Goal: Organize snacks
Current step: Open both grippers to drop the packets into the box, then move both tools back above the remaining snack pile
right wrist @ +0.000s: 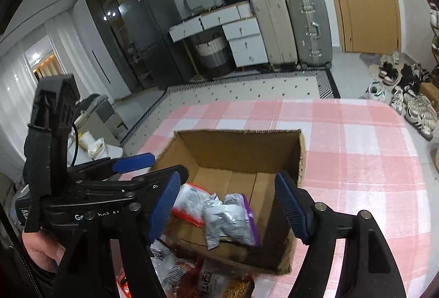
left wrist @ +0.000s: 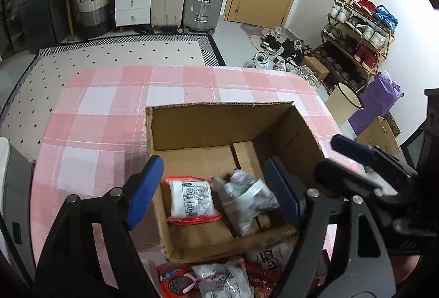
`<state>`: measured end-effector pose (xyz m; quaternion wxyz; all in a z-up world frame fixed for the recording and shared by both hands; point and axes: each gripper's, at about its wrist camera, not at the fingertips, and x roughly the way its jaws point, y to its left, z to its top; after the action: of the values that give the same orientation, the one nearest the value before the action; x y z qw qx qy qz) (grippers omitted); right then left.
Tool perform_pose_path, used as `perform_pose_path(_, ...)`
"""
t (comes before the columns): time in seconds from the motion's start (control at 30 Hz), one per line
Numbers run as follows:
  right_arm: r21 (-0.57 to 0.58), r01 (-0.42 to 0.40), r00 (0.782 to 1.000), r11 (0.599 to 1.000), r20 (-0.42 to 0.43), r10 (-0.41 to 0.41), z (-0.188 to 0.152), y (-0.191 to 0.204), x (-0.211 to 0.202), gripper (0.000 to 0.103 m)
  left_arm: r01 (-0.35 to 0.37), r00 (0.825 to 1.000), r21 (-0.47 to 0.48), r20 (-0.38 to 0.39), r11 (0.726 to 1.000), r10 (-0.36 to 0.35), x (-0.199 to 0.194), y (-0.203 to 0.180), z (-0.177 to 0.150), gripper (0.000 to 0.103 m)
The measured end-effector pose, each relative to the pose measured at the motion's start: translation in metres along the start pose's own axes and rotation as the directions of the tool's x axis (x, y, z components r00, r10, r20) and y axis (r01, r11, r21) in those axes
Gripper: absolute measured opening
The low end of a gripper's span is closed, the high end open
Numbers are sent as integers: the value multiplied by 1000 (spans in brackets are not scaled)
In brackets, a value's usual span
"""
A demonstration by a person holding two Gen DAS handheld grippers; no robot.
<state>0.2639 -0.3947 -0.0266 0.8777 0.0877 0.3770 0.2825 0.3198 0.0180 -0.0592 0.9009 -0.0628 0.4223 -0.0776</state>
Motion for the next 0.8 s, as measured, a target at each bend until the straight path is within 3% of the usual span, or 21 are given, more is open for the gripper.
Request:
perform_pose_path(0.17,18,7,998,1000,65,-8,-1,-2,-32,81,-2,999,-3,36,1000,2,-26,-2,-2,79)
perform_pose_path(0.57,5,15,985,1000,170,-15,-17,14,-105,84,-26,995,17,101,1000,24,-94,-12,-23,82)
perform_pose_path(0.8,-28,7,980,1000,197,-1,-36,36,-135,88,-88,986,33,142,996,82,-133,-18,-44,84)
